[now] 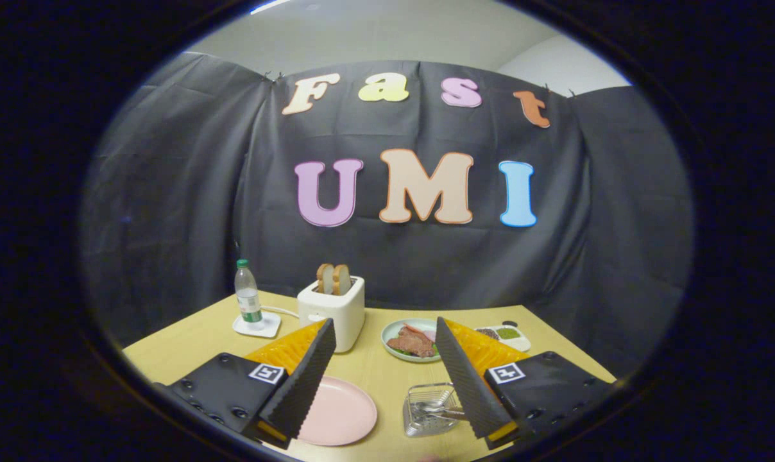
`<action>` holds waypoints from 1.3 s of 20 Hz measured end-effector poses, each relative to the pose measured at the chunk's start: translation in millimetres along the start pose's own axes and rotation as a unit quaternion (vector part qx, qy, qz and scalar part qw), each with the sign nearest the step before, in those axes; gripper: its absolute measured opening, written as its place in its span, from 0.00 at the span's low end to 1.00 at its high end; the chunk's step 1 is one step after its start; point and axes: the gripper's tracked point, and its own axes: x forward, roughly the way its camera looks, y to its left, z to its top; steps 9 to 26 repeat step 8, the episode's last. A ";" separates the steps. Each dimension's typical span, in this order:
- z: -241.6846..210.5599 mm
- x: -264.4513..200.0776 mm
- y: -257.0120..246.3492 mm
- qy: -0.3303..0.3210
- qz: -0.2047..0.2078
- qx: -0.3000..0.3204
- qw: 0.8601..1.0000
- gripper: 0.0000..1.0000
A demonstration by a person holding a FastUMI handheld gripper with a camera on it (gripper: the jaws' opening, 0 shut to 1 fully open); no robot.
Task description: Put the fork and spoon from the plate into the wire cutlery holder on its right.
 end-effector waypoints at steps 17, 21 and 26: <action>14.2 3.2 -18.3 -0.037 -0.047 0.045 0.997 0.99; 14.2 3.2 -18.3 -0.037 -0.047 0.045 0.997 0.99; 14.2 3.2 -18.3 -0.037 -0.047 0.045 0.997 0.99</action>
